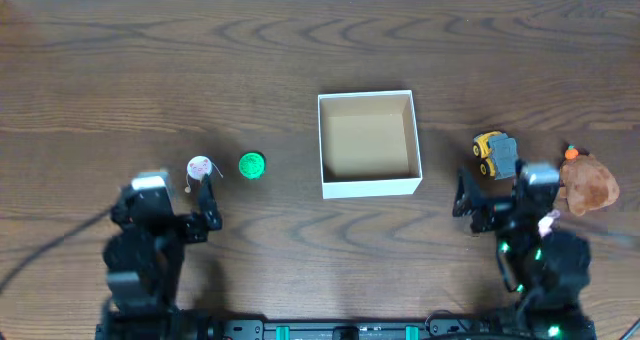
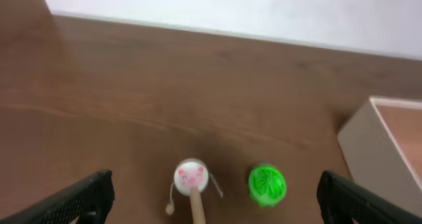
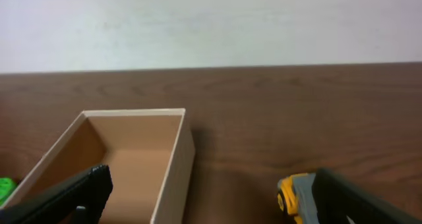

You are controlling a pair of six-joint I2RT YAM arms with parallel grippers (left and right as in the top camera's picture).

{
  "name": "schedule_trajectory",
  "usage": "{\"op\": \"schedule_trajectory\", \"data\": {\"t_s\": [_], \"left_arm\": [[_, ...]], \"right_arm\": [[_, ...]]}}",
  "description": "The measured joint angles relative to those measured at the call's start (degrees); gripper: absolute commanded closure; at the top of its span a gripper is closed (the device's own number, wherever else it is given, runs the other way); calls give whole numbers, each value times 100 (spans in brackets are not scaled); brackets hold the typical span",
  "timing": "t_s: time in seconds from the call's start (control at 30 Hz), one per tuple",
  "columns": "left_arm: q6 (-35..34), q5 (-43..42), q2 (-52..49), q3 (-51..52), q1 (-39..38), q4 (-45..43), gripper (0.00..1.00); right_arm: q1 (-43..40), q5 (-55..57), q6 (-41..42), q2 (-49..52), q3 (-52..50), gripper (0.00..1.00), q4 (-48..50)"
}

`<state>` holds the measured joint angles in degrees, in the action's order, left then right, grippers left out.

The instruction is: Pack container

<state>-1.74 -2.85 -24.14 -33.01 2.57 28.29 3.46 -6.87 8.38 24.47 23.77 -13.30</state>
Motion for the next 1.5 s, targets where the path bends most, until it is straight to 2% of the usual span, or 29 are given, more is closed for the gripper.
{"op": "schedule_trajectory", "data": {"t_s": [0.27,0.33,0.4,0.43,0.47,0.5,0.53,0.57,0.67,0.73,0.77,0.87,1.03,1.1,1.5], "left_arm": [[0,-63,-2728,-2658,0,2555,2],[2,-81,-3261,-3027,0,2885,2],[0,-87,-3654,-3169,0,3036,2],[2,-87,-3816,-3178,0,3108,2],[2,-87,-3963,-3178,0,3182,2],[0,-96,-4118,-3178,0,3246,2],[2,-105,-4232,-3180,0,3283,2],[0,-105,-4358,-3180,0,3322,2],[2,-109,-4605,-3180,0,3342,0],[-4,-109,-4723,-3180,0,3342,10],[-2,-109,-4756,-3180,0,3344,17],[-66,-118,-4819,-3180,0,3342,46],[-68,-127,-4824,-3180,0,3344,73],[-109,-127,-4824,-3180,0,3342,93],[-103,-127,-4824,-3180,0,3344,94]], "right_arm": [[0,-120,-479,3257,2922,1,-2887],[0,-131,-584,4026,3556,1,-3451],[0,-162,-610,4717,4009,1,-3576],[0,-192,-610,4957,4133,15,-3576],[0,-254,-640,5206,4223,61,-3571],[0,-315,-654,5438,4269,84,-3558],[0,-356,-658,5600,4273,94,-3547],[0,-389,-654,5775,4273,99,-3543],[0,-437,-651,6201,4273,99,-3528],[0,-468,-627,6413,4273,99,-3523],[0,-476,-629,6500,4273,99,-3512],[0,-498,-629,6677,4273,99,-3436],[63,-514,-629,6861,4273,99,-3394],[164,-535,-640,6883,4273,99,-3373],[898,-776,-739,6889,4273,99,-2990]]}}
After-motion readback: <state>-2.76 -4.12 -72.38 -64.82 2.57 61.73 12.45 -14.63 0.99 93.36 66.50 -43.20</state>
